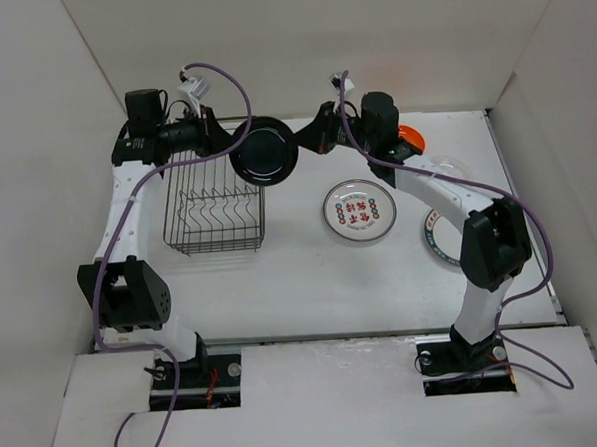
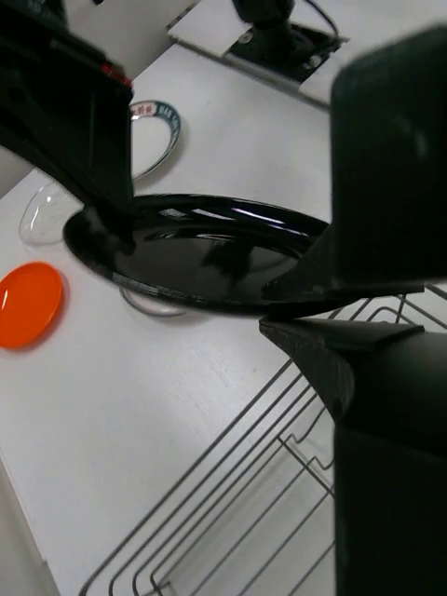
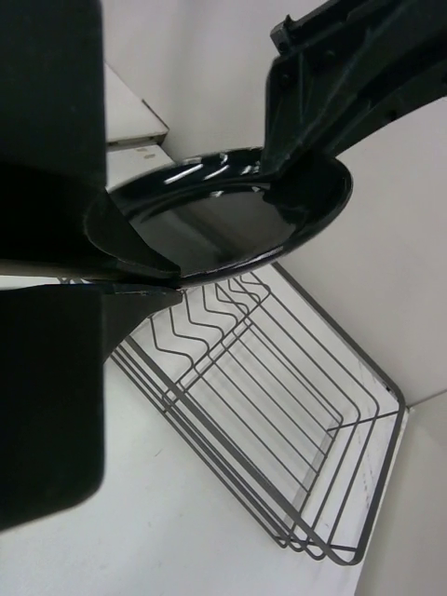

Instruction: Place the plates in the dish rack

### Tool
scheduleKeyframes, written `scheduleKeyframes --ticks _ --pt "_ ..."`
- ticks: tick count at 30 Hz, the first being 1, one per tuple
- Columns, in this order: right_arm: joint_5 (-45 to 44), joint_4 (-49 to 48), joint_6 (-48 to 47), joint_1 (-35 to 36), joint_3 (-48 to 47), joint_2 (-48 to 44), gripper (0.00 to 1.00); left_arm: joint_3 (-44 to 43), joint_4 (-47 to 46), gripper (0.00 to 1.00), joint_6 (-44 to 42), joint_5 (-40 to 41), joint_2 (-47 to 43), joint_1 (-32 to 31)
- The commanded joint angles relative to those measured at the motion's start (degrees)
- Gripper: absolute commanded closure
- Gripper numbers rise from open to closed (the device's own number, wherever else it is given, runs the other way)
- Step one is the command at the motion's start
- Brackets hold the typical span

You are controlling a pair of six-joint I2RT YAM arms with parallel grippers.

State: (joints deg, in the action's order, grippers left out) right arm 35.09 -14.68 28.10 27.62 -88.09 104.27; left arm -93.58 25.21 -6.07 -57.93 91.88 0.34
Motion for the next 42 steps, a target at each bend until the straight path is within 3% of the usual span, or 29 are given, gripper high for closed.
scheduleKeyframes --ticks 1,6,8,9,10,11,13,14,17,18,22,26,32,35,42 --pt "0.8 -6.2 1.2 1.0 -1.5 -1.3 1.00 -2.2 0.5 1.00 -0.7 -3.2 -1.3 0.0" --pt "0.8 -6.2 1.2 2.1 -3.3 -0.1 1.00 -2.7 0.5 1.00 0.4 0.6 -2.5 0.0" --pt "0.2 -6.2 1.2 2.1 -3.3 -0.1 0.90 -1.2 0.5 1.00 0.4 2.8 -4.5 0.0" --pt "-0.6 -6.2 1.2 2.1 -3.3 -0.1 0.82 -0.6 1.1 1.00 -0.4 3.5 -5.1 0.5" --pt "-1.5 -6.2 1.2 2.1 -2.5 -0.1 0.37 -0.6 2.3 1.00 -1.7 4.9 -5.6 1.9" --pt "-1.5 -5.5 1.2 2.1 -1.9 -0.1 0.24 0.0 2.3 1.00 -2.2 4.9 -6.6 1.9" --pt "-2.7 -4.8 1.2 1.6 -0.9 -0.7 0.15 0.5 3.1 1.00 -2.7 4.9 -7.7 5.8" --pt "-3.6 -4.8 1.2 1.0 0.1 -1.3 0.00 0.5 3.8 1.00 -3.2 5.5 -7.7 7.4" --pt "-8.4 0.3 -1.5 1.0 1.2 -3.0 0.00 1.0 3.8 1.00 -3.3 10.8 -10.5 13.2" --pt "-10.5 2.6 -2.5 1.0 1.2 -4.0 0.00 1.7 3.8 1.00 -3.3 19.3 -12.3 13.8" --pt "-27.0 14.0 -6.1 2.7 0.6 -7.1 0.00 6.7 2.5 1.00 -3.7 37.9 -17.7 14.6" --pt "-36.6 23.8 -7.5 5.5 -0.6 -8.6 0.00 12.6 0.0 1.00 -7.4 47.5 -20.8 15.2" --pt "-40.0 30.5 -8.1 7.5 -0.6 -12.0 0.00 16.1 -2.5 1.00 -5.1 59.9 -21.7 15.2" --pt "-40.6 31.2 -8.1 8.1 0.1 -13.6 0.00 16.1 -2.5 1.00 -3.6 61.5 -19.2 15.2" --pt "-42.1 31.7 -8.1 8.1 1.2 -14.2 0.00 12.9 0.1 1.00 -1.6 57.1 -15.7 15.2"
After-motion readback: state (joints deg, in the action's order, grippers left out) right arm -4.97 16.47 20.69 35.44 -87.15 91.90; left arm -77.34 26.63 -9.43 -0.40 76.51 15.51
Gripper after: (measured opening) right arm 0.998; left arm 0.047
